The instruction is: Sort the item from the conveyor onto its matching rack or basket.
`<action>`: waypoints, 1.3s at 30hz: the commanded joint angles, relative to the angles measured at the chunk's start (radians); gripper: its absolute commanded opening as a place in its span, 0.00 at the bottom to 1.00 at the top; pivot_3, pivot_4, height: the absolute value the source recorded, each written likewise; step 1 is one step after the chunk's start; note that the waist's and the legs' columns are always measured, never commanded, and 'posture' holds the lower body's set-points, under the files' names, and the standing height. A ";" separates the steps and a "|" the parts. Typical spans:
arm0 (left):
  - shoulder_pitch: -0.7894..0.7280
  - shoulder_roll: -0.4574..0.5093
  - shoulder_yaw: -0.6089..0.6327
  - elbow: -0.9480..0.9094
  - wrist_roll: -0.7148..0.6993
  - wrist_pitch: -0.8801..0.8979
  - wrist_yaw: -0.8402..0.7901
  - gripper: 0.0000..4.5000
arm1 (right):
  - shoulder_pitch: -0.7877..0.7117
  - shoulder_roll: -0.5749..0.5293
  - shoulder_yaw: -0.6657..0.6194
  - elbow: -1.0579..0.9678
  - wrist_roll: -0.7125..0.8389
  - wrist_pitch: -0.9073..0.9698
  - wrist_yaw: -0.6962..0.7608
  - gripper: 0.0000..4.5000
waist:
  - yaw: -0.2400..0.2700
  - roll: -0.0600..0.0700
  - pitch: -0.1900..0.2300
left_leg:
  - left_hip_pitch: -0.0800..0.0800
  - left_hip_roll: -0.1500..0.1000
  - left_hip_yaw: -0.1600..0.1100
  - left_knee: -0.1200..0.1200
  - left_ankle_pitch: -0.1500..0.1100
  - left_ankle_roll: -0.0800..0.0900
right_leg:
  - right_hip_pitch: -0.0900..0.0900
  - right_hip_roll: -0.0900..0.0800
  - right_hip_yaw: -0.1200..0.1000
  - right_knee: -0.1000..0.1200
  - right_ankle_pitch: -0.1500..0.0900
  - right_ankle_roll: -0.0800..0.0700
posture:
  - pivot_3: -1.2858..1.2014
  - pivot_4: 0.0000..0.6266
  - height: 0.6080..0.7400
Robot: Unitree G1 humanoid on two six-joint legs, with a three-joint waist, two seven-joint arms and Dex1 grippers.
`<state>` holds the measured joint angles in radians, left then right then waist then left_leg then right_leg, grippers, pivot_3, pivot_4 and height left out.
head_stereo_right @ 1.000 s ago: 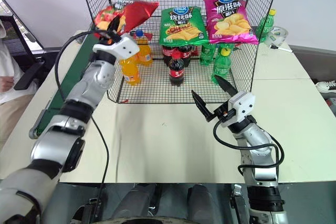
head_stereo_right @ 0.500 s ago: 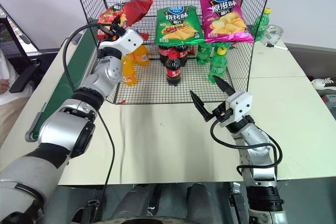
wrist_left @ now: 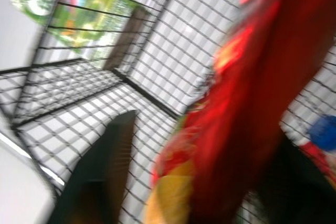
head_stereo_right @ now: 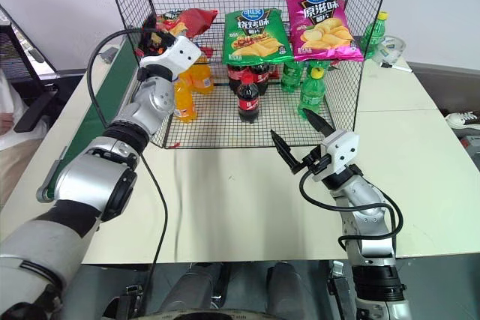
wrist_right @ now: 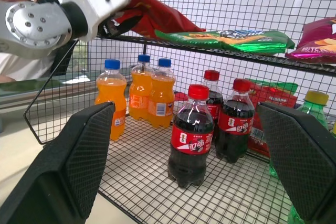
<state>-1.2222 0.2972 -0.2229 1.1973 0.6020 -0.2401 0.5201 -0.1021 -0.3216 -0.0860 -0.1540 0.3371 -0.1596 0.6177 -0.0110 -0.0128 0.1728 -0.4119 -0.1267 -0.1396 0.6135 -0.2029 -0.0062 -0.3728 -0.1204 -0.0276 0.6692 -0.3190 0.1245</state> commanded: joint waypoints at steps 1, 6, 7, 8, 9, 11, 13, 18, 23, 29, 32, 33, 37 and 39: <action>0.013 0.014 -0.005 -0.099 -0.020 0.001 -0.029 0.84 | -0.008 -0.012 -0.008 -0.036 0.016 -0.006 0.011 1.00 | 0.000 0.000 0.000 | 0.000 0.000 0.000 0.000 0.000 0.000 | 0.000 0.000 0.000 0.000 0.000 0.000 | 0.52 0.24 1.00; 0.145 0.052 0.013 -0.330 -0.039 0.017 -0.109 0.84 | -0.010 -0.016 -0.014 -0.027 0.016 -0.008 0.018 1.00 | -0.006 0.000 0.000 | 0.000 0.000 0.000 0.000 0.000 -0.001 | -0.001 0.000 0.001 0.000 0.000 0.000 | 0.52 0.24 1.00; 0.172 0.060 0.016 -0.381 -0.041 0.028 -0.125 0.84 | -0.010 -0.017 -0.013 -0.026 0.017 -0.008 0.020 1.00 | -0.007 0.000 0.000 | 0.000 0.000 0.000 0.000 0.002 -0.003 | -0.001 0.000 0.001 0.000 0.000 0.000 | 0.52 0.24 1.00; 0.199 0.067 0.021 -0.430 -0.043 0.045 -0.144 0.84 | -0.009 -0.018 -0.013 -0.026 0.018 -0.008 0.022 1.00 | -0.007 0.000 0.000 | 0.000 0.000 0.000 0.000 0.003 -0.005 | -0.001 0.000 0.001 0.001 0.000 0.000 | 0.52 0.24 1.00; 0.234 0.075 0.026 -0.493 -0.046 0.056 -0.167 0.84 | -0.010 -0.017 -0.014 -0.024 0.018 -0.009 0.022 1.00 | -0.006 0.000 0.000 | 0.000 0.000 0.000 -0.001 0.003 -0.005 | -0.001 0.000 0.001 0.001 0.000 0.000 | 0.52 0.24 1.00; 0.331 0.105 0.034 -0.655 -0.056 0.075 -0.235 0.84 | -0.012 -0.017 -0.016 -0.020 0.019 -0.010 0.022 1.00 | -0.007 0.000 0.000 | 0.000 0.000 0.000 0.000 0.003 -0.005 | -0.001 0.000 0.001 0.001 0.000 0.000 | 0.52 0.24 1.00; 0.427 0.134 0.058 -0.818 -0.078 0.115 -0.308 0.84 | -0.011 -0.021 -0.019 -0.015 0.019 -0.011 0.026 1.00 | -0.008 0.001 0.000 | 0.000 0.000 0.000 0.000 0.003 -0.005 | -0.001 0.000 0.002 0.001 0.000 0.000 | 0.52 0.24 1.00; 0.572 0.171 0.131 -1.054 -0.191 0.150 -0.468 0.84 | 0.000 -0.036 -0.039 -0.015 0.032 -0.009 0.043 1.00 | 0.001 0.001 0.000 | 0.000 0.001 0.000 0.000 0.003 -0.005 | -0.001 0.000 0.003 0.001 0.001 -0.001 | 0.52 0.24 1.00; 0.728 0.221 0.247 -1.227 -0.391 0.166 -0.647 0.84 | 0.017 -0.084 -0.076 -0.017 0.053 -0.002 0.069 1.00 | -0.003 0.003 -0.002 | 0.000 0.000 0.000 0.000 0.001 -0.002 | -0.001 0.000 0.004 0.000 0.001 -0.001 | 0.52 0.24 1.00; 0.928 0.223 0.462 -1.317 -0.960 0.443 -1.009 0.84 | 0.076 -0.188 -0.146 -0.028 0.137 0.031 0.175 1.00 | -0.003 0.003 -0.002 | 0.001 0.003 0.000 0.000 0.001 -0.001 | -0.001 0.001 0.004 -0.001 0.002 -0.003 | 0.52 0.24 1.00; 1.029 0.306 0.533 -1.310 -1.056 0.475 -1.170 0.84 | 0.099 -0.251 -0.193 -0.013 0.179 0.048 0.239 1.00 | -0.002 0.003 -0.002 | 0.001 0.003 0.000 0.000 0.000 -0.001 | 0.000 0.001 0.004 -0.001 0.001 -0.004 | 0.52 0.24 1.00; 1.056 0.334 0.544 -1.303 -1.052 0.490 -1.186 0.84 | 0.103 -0.274 -0.211 -0.006 0.189 0.053 0.257 1.00 | -0.001 0.003 -0.001 | 0.001 0.003 0.000 0.000 0.000 0.000 | 0.000 0.001 0.004 -0.001 0.001 -0.004 | 0.52 0.24 1.00; 1.142 0.391 0.602 -1.292 -1.072 0.435 -1.284 0.84 | 0.123 -0.342 -0.265 0.023 0.211 0.065 0.324 1.00 | 0.004 0.003 -0.001 | 0.001 0.003 0.000 0.000 0.000 0.000 | 0.000 -0.001 0.004 -0.004 0.002 -0.004 | 0.52 0.24 1.00; 1.165 0.399 0.628 -1.291 -1.083 0.423 -1.315 0.84 | 0.136 -0.366 -0.290 0.034 0.230 0.081 0.352 1.00 | 0.007 0.003 -0.001 | 0.001 0.003 0.000 -0.001 -0.001 0.001 | 0.000 -0.001 0.004 -0.005 0.002 -0.005 | 0.52 0.24 1.00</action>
<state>-0.0607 0.6781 0.3603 -0.0786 -0.4540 0.2155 -0.7639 0.0295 -0.6700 -0.3371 -0.1196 0.5368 -0.0878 0.9460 -0.0042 -0.0095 0.1713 -0.4105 -0.1235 -0.1395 0.6130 -0.2037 -0.0053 -0.3728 -0.1217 -0.0233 0.6641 -0.3175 0.1196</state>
